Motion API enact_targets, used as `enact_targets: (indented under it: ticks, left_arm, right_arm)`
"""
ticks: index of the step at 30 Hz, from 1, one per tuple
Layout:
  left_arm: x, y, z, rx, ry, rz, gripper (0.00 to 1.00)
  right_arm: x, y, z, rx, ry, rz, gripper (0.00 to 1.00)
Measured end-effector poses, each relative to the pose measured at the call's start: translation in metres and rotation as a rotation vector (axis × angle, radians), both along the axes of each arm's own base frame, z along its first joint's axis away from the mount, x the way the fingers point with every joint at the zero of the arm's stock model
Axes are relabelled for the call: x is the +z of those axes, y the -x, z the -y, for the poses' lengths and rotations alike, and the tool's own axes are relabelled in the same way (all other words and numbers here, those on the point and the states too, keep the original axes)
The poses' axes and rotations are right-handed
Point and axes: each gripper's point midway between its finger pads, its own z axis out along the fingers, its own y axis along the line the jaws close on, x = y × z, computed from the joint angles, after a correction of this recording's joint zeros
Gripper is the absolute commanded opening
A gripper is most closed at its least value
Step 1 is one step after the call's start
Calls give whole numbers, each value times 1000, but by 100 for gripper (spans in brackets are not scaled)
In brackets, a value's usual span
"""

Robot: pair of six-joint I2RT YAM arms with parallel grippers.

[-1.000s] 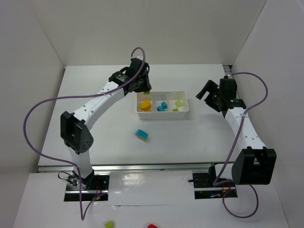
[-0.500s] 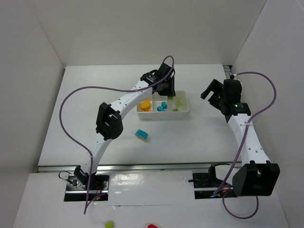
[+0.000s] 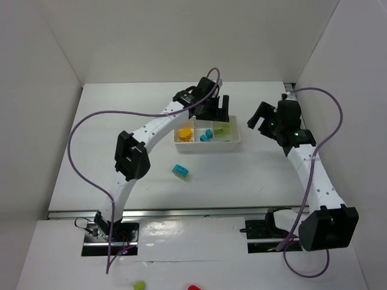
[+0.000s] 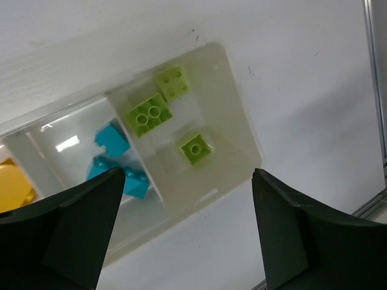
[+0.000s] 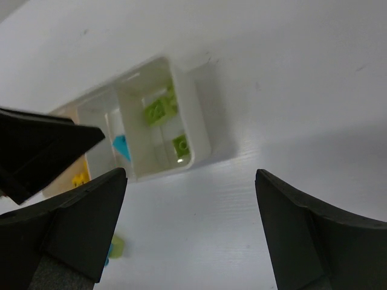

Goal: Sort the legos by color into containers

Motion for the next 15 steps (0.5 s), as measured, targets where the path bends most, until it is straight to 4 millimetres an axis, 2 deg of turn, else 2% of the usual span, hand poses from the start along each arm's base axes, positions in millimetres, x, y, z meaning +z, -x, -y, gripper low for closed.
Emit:
enact_targets:
  ticks: [2, 5, 6, 8, 10, 11, 12, 13, 15]
  left_arm:
    - [15, 8, -18, 16, -14, 13, 93]
    - [52, 19, -74, 83, -24, 48, 93]
    - [66, 19, -97, 123, -20, 64, 93]
    - [94, 15, -161, 247, -14, 106, 93]
    - [113, 15, -225, 386, -17, 148, 93]
    - [118, 18, -261, 466, -25, 160, 93]
    - [119, 22, -287, 526, -34, 167, 93]
    - [117, 28, -308, 578, -40, 167, 92]
    - [106, 42, -340, 650, -45, 136, 92]
  right_arm:
    - [-2, 2, -27, 94, 10, -5, 94]
    - [-12, 15, -91, 312, 50, -21, 94]
    - [-16, 25, -118, 408, 67, -26, 94]
    - [-28, 51, -173, 601, 117, -36, 94]
    - [-41, 84, -221, 789, 168, -40, 94]
    - [-48, 102, -241, 877, 197, -44, 94]
    - [-56, 115, -255, 944, 221, -53, 94]
    - [-63, 126, -268, 1007, 249, -62, 96]
    - [-77, 135, -291, 1087, 303, -78, 98]
